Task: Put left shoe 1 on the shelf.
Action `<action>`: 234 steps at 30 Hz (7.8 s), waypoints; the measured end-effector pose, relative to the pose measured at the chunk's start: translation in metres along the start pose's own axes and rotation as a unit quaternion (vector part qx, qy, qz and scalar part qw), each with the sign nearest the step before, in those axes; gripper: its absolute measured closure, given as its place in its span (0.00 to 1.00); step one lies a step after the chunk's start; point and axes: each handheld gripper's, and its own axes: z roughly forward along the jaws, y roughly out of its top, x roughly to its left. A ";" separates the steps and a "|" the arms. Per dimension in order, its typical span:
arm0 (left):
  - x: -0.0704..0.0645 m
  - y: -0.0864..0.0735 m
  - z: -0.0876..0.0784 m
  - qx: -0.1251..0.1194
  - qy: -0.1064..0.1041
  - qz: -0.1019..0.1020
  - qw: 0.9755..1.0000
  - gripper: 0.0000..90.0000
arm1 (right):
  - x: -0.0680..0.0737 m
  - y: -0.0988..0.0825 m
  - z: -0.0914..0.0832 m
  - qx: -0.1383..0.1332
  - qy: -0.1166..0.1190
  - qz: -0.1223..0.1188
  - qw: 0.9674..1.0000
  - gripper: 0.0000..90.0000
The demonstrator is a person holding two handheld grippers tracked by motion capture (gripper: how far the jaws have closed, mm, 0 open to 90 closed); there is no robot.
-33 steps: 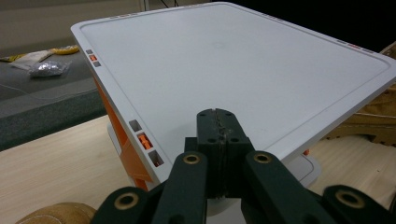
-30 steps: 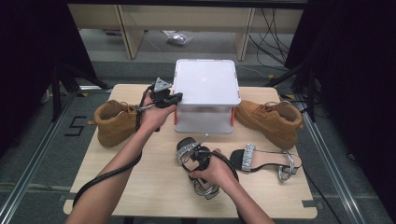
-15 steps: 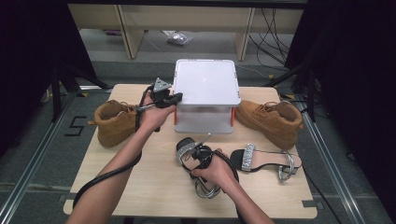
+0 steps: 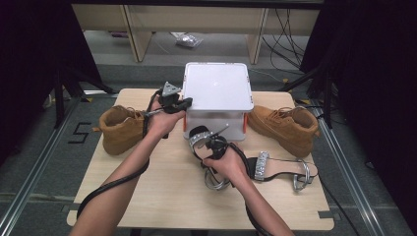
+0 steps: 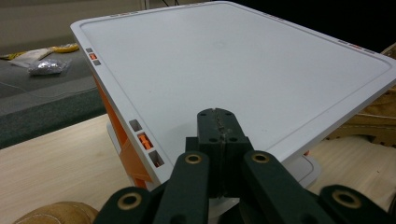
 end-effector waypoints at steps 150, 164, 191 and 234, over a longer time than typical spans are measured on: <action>0.003 0.001 0.000 0.002 -0.011 0.001 1.000 1.00 | 0.010 0.040 0.025 -0.160 -0.126 -0.122 0.971 0.99; 0.003 0.001 0.000 0.002 -0.012 -0.001 1.000 1.00 | 0.009 0.050 0.032 -0.167 -0.128 -0.124 0.970 0.99; 0.003 0.001 0.000 0.004 -0.012 -0.001 1.000 1.00 | 0.011 0.049 0.046 -0.174 -0.092 -0.107 0.975 0.86; 0.005 0.001 0.000 0.004 -0.015 -0.014 1.000 1.00 | 0.004 0.029 0.021 -0.155 -0.082 -0.094 0.980 0.79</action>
